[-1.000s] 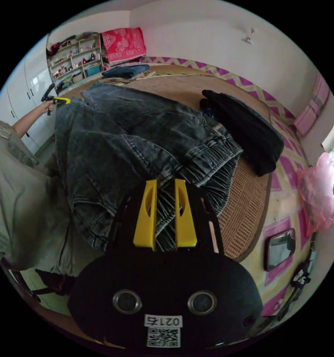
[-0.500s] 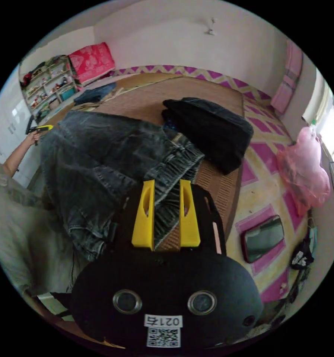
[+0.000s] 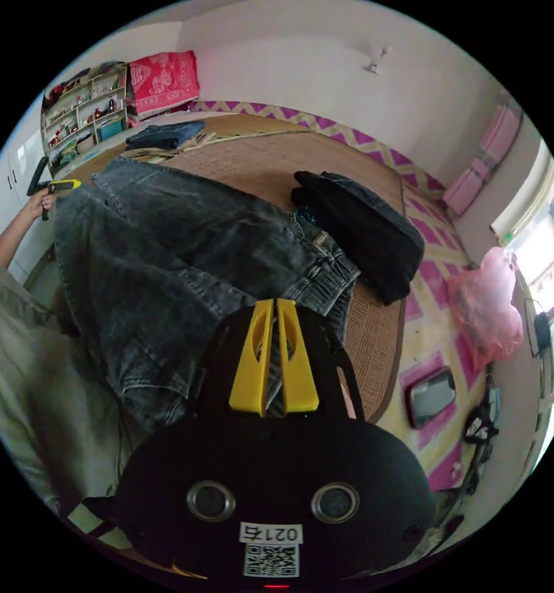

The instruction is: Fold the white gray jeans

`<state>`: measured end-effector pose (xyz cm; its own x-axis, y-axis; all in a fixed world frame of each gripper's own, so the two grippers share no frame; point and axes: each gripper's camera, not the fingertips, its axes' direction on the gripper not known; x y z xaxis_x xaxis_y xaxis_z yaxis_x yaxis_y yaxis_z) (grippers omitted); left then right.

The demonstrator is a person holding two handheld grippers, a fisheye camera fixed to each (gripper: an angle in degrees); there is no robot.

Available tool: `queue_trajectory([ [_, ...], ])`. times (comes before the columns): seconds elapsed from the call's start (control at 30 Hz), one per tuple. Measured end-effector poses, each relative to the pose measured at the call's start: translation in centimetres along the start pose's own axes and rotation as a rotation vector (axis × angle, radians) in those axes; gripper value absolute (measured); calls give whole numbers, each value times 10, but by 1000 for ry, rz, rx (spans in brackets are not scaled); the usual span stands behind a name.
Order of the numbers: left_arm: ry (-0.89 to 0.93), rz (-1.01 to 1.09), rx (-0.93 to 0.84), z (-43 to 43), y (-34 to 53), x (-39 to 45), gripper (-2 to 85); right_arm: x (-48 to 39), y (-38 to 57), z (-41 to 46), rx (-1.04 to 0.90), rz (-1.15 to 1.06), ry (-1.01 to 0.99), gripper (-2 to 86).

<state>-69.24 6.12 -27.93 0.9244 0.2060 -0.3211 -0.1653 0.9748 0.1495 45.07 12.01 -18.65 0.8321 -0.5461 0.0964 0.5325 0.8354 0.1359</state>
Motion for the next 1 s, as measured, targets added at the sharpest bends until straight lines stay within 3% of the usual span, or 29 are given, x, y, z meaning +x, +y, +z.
queue_trajectory([
  [0.17, -56, -224, 78, -42, 56, -15, -3, -13, 66, -22, -5, 176, 6, 10],
  [0.27, -153, -394, 99, -63, 91, -24, 36, -14, 106, -26, -20, 369, 32, 62],
  [0.5, 8, -747, 167, -68, 150, -73, 142, -14, 173, -21, 2, 650, 36, 86],
  [0.67, 11, -811, 221, -70, 161, -93, 139, -3, 195, -26, 29, 748, 3, 90],
  [1.0, 9, -819, 214, -76, 162, -121, 115, 22, 276, -9, 81, 1058, -259, 94],
])
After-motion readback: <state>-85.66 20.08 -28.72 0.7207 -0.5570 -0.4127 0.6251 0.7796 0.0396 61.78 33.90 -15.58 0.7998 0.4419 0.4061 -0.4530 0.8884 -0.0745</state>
